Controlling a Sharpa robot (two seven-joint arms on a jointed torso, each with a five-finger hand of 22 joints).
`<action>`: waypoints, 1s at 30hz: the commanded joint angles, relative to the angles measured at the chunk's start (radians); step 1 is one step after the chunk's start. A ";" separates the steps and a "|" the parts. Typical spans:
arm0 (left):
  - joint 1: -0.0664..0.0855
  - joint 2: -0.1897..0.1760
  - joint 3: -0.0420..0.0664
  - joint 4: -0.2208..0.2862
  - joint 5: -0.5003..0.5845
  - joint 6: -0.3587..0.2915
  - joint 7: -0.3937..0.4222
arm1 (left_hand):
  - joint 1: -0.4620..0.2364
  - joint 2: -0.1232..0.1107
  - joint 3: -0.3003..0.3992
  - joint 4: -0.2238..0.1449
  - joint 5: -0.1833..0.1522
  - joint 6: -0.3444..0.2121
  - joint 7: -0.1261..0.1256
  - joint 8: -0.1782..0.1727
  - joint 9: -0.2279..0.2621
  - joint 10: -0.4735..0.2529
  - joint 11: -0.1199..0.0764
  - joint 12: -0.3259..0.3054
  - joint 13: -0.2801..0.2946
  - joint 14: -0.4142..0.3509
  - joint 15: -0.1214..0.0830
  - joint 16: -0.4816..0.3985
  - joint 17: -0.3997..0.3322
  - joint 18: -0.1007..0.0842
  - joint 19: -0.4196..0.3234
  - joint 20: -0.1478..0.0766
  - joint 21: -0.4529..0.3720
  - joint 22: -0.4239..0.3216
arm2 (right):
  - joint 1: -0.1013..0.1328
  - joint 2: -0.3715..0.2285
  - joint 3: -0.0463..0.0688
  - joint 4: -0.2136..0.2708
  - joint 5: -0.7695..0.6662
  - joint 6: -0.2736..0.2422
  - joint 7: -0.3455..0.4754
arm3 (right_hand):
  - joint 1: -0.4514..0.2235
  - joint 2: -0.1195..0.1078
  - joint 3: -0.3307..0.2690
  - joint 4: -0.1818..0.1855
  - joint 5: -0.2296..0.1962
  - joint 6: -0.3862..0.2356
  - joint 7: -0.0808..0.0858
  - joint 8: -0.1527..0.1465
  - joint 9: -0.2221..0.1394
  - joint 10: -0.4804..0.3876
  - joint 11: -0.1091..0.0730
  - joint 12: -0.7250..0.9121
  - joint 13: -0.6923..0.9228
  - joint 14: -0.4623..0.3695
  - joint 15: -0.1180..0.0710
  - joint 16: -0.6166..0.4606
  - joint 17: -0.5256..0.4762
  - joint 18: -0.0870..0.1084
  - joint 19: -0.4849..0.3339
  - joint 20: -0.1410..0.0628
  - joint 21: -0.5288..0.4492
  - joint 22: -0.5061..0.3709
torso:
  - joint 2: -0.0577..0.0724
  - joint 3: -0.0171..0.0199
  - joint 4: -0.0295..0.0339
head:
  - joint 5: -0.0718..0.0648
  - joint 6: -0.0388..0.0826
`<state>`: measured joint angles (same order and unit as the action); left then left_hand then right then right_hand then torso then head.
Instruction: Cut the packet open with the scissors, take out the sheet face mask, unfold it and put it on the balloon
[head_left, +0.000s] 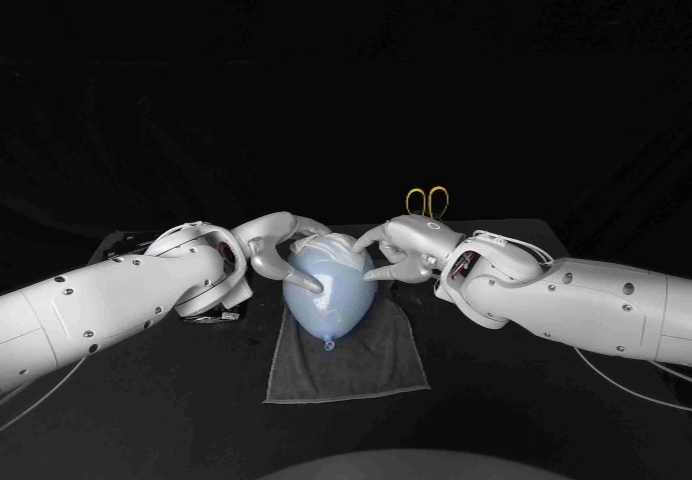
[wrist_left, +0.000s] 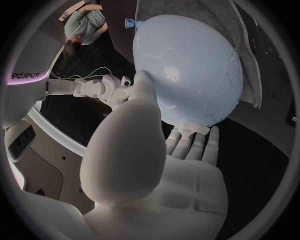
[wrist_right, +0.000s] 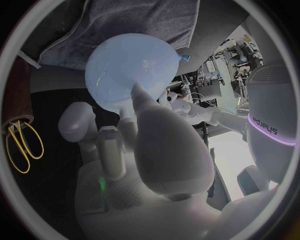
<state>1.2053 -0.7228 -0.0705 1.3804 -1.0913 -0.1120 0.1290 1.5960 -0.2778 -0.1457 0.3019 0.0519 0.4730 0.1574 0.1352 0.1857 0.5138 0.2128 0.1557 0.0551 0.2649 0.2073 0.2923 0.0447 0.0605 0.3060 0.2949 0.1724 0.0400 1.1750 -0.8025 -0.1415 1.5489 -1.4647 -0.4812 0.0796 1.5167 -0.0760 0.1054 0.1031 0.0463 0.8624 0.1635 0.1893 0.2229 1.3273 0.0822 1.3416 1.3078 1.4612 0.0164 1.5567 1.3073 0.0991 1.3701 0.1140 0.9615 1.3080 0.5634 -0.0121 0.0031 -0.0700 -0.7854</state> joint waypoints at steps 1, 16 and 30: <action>-0.002 0.001 -0.001 0.001 0.006 0.025 0.000 | 0.002 0.008 0.008 -0.001 0.003 -0.003 0.019 0.003 0.001 0.005 0.002 -0.007 0.001 0.005 0.001 -0.007 0.001 -0.001 0.008 0.001 -0.003 0.000 | -0.001 0.008 0.000 -0.004 -0.027 0.011 0.005 | 0.018 0.022 0.012 -0.004 0.002 0.043 -0.008 0.020 0.007 0.013 -0.007 0.011 0.007 0.101 -0.009 0.006 0.238 0.004 0.014 -0.004 0.017 0.126 | 0.000 0.0006 -0.0006 | -0.001 -0.002; -0.002 -0.001 -0.001 0.006 0.011 0.027 0.001 | 0.005 0.013 0.018 -0.001 0.002 0.001 0.025 0.005 0.003 0.010 -0.001 -0.011 0.001 0.011 -0.003 -0.014 0.001 -0.001 0.015 0.000 -0.007 0.001 | -0.001 0.020 0.000 0.002 -0.039 -0.018 0.018 | 0.002 0.099 0.064 0.027 0.002 0.188 -0.069 0.109 0.032 0.081 -0.060 0.064 0.066 0.110 -0.055 0.014 0.264 -0.009 0.049 -0.042 0.101 0.145 | -0.001 0.0008 -0.0009 | -0.002 -0.008; -0.002 -0.001 -0.002 0.011 0.018 0.030 0.004 | 0.007 0.019 0.030 -0.001 0.002 0.002 0.032 0.006 0.004 0.014 -0.003 -0.015 0.001 0.016 -0.005 -0.022 0.002 -0.001 0.019 0.000 -0.012 0.001 | -0.001 0.029 0.000 0.008 -0.058 -0.114 -0.013 | 0.000 0.137 0.121 0.035 0.003 0.188 -0.082 0.160 0.057 0.136 -0.075 0.110 0.123 0.110 -0.071 0.014 0.264 -0.017 0.067 -0.060 0.145 0.154 | 0.000 0.0003 -0.0001 | -0.004 -0.010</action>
<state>1.2055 -0.7260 -0.0707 1.3870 -1.0803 -0.1054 0.1295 1.6051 -0.2687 -0.1221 0.3033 0.0517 0.4730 0.1573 0.1350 0.1892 0.5207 0.2126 0.1449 0.0551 0.2755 0.2037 0.2769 0.0446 0.0605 0.3204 0.2949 0.1637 0.0399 1.1747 -0.7760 -0.1413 1.5530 -1.4988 -0.5472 0.0780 1.5051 0.0350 0.2208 0.1377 0.0459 1.0520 0.0840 0.3446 0.2763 1.3569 0.0649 1.4473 1.3271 1.4510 -0.0345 1.5643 1.3080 0.0833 1.4326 0.0590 1.1016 1.3081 0.5628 -0.0113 0.0028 -0.0740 -0.7951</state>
